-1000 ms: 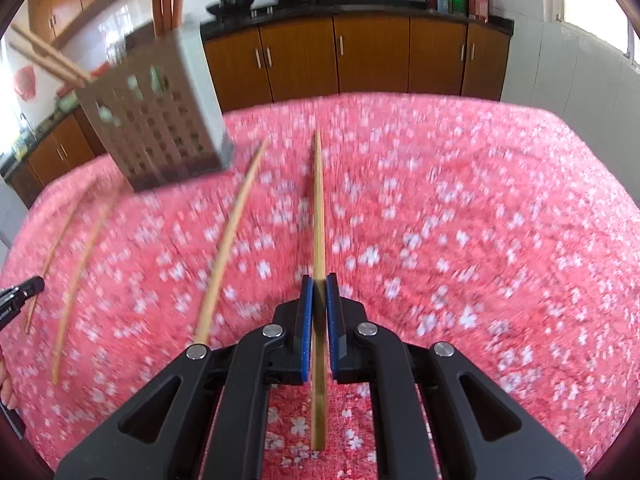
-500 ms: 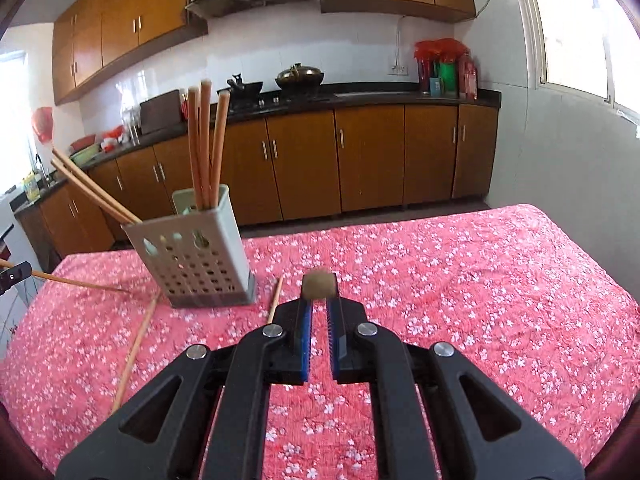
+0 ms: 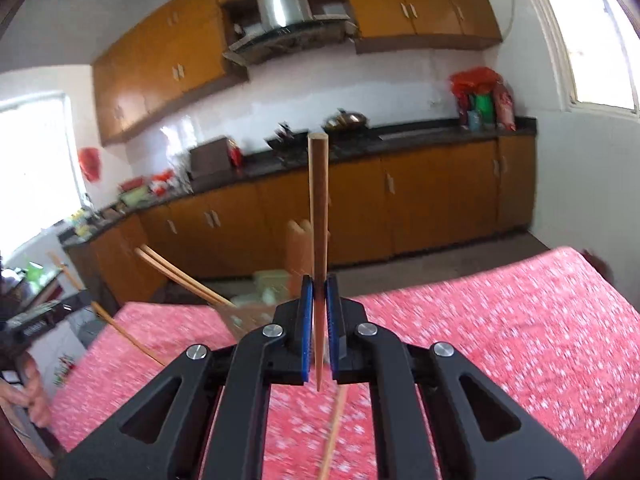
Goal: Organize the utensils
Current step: 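Lift both held chopsticks upright and carry them over the utensil holder, then drop the chopsticks into the holder and open both grippers, then grasp the last chopstick with the right gripper while the left gripper grasps another, then hold the grasped chopsticks against the table with both grippers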
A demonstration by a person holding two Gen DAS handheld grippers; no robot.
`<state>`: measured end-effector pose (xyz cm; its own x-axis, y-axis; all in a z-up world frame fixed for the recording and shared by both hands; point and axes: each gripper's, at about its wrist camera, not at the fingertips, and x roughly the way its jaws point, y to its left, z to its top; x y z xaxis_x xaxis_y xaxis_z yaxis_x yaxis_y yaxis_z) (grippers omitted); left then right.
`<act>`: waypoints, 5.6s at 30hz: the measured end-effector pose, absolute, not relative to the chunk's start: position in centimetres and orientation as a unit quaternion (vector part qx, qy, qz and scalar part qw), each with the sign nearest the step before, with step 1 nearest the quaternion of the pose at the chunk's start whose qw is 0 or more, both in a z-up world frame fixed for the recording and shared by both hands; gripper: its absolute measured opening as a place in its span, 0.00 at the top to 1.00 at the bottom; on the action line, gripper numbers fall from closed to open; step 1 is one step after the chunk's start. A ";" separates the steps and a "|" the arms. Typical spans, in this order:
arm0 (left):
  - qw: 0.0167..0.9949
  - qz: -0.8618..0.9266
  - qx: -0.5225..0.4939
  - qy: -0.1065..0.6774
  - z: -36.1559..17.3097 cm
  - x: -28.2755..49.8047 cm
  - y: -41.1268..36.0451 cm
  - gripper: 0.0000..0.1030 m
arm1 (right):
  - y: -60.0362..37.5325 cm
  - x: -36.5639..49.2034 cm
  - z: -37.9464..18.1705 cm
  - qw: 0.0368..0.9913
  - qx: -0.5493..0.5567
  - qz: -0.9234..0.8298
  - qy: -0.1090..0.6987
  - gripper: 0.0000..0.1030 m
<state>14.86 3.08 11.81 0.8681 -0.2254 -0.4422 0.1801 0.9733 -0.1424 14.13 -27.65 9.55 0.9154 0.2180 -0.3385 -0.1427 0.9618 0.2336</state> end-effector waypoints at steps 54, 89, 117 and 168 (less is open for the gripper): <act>0.935 0.014 -0.065 0.349 -1.7 17.1 6.0 0.66 | -26.6 17.3 -6.6 0.899 0.102 0.069 0.419 0.75; 0.897 0.000 -0.014 0.442 -9.1 21.7 3.3 0.89 | -26.1 20.6 -9.7 0.900 0.062 0.019 0.431 0.92; 0.899 -0.007 -0.043 0.437 -9.2 23.1 4.7 0.88 | -26.2 21.7 -10.2 0.904 0.054 0.013 0.423 0.92; 0.898 -0.008 -0.051 0.437 -9.2 23.1 4.6 0.88 | -25.9 21.5 -10.0 0.905 0.051 0.009 0.422 0.92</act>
